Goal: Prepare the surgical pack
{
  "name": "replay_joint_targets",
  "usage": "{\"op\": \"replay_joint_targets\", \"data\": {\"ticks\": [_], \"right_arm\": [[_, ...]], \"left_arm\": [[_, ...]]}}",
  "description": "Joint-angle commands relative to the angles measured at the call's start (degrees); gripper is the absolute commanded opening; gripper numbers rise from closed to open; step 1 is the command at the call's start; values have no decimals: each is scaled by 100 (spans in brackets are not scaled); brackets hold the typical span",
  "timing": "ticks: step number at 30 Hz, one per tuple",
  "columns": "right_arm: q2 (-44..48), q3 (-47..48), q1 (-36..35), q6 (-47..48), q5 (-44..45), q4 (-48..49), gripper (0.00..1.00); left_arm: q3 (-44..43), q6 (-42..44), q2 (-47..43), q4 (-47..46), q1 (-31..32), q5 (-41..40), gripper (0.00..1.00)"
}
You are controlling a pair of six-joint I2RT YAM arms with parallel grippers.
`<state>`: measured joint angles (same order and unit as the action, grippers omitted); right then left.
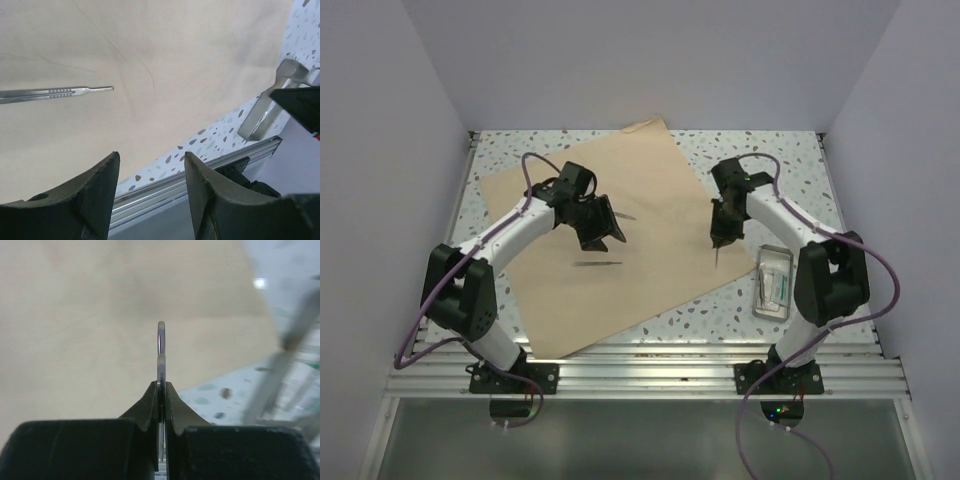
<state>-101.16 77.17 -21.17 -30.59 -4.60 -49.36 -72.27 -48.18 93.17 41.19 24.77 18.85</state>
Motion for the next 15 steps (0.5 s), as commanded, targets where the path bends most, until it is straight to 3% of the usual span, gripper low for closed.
{"op": "replay_joint_targets", "data": {"ticks": [1,8,15], "right_arm": [[694,-34,305,887,2725,-1329,0],[589,-448,1158,1107,3501,-1181,0],[97,-483,1370,1389,3747,-1040,2]], "left_arm": [[266,152,-35,-225,-60,110,58],[266,362,141,-67,-166,136,59],[267,529,167,-59,-430,145,60]]}}
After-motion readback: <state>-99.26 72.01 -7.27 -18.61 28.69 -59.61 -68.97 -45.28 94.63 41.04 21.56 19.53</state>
